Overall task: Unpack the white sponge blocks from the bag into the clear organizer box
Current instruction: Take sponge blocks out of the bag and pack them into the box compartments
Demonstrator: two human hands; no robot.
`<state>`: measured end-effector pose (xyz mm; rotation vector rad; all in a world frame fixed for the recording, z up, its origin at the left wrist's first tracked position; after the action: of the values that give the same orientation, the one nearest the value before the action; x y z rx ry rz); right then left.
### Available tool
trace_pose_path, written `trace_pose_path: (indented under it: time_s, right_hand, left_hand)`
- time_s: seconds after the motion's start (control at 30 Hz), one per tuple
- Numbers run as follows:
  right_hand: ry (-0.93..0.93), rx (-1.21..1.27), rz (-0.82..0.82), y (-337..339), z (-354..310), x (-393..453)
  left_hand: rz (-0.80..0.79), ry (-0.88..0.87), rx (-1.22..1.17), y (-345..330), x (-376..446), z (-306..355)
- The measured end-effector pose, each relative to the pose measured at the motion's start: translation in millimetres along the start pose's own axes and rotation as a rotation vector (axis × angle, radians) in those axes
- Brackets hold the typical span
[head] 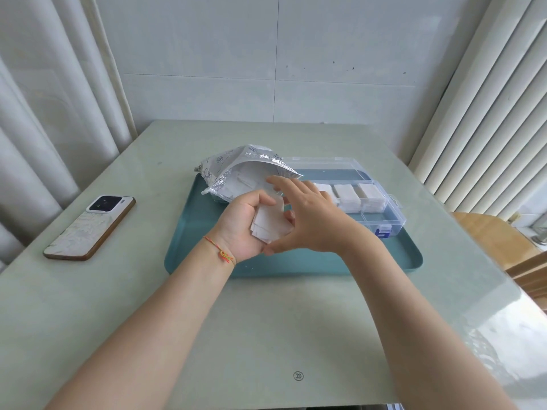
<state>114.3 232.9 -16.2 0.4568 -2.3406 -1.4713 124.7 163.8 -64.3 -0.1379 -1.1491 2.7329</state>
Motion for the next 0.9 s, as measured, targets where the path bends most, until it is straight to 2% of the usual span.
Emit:
trace_pose_path:
  time_s: [0.13,0.27,0.47,0.67,0.9]
  right_hand:
    - [0.003,0.007,0.003,-2,-3,0]
    - [-0.001,0.019,0.044,3,-1,0]
    - [-0.025,0.138,-0.047,-8,-5,0]
    - [-0.020,0.192,0.014,-5,-4,2]
    - [0.008,0.198,-0.076,-3,-1,1]
  left_hand:
    - [-0.041,-0.007,0.061,-1,-1,2]
    - [0.025,-0.018,0.096,11,1,4]
    - [0.029,-0.027,0.103,5,-1,5]
    - [0.011,0.005,0.106,2,-4,4]
    - [0.031,0.024,0.121,7,-3,1]
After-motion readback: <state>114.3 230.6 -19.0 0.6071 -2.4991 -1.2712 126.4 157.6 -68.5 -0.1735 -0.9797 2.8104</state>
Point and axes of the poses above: each hand's wrist, its own x-axis towards the middle knuckle, its own y-axis out of the back of the hand, z = x × y, the point moved 8 cm from there along x, towards the middle knuckle, and after that the axes turned 14 degrees about -y, right-handed, at the moved point
